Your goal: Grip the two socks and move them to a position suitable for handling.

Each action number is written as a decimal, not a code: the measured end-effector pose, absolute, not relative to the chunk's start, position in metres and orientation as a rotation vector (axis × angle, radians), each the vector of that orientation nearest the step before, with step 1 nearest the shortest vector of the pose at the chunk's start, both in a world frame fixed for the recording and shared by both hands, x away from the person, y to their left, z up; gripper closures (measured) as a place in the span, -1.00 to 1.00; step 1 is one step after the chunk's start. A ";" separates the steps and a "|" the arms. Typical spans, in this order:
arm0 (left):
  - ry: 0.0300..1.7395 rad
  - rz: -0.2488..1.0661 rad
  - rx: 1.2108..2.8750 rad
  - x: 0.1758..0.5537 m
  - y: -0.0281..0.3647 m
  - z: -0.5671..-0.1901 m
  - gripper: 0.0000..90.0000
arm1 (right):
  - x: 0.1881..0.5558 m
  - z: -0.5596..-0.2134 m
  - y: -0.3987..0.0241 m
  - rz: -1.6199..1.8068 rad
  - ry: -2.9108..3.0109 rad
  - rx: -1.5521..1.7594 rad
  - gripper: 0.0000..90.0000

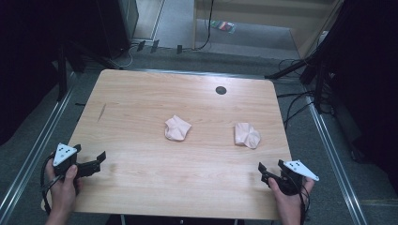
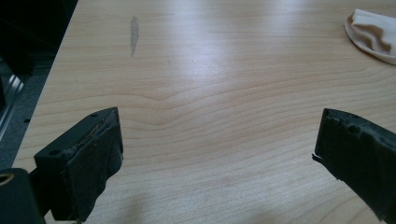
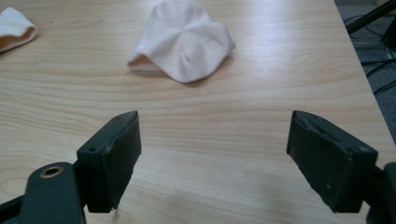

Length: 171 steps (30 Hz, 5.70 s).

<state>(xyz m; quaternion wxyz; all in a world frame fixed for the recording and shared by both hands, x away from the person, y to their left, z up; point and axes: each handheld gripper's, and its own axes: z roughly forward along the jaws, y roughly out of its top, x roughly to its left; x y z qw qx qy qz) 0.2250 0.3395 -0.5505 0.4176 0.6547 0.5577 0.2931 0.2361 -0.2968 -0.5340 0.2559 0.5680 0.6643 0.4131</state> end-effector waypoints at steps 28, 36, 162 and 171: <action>1.425 0.692 1.602 0.227 0.344 -0.551 -0.98 | 0.280 -0.479 -0.165 1.325 2.062 1.246 -0.50; 1.429 0.687 1.598 0.227 0.344 -0.551 -0.98 | 0.293 -0.483 -0.122 1.336 2.137 1.191 -0.50; 1.223 0.565 1.671 0.201 0.238 -0.525 -0.98 | 0.196 -0.530 -0.031 1.258 2.313 1.196 0.64; 1.186 0.540 1.723 0.200 0.223 -0.527 -0.98 | 0.202 -0.546 -0.021 1.189 2.361 1.170 0.63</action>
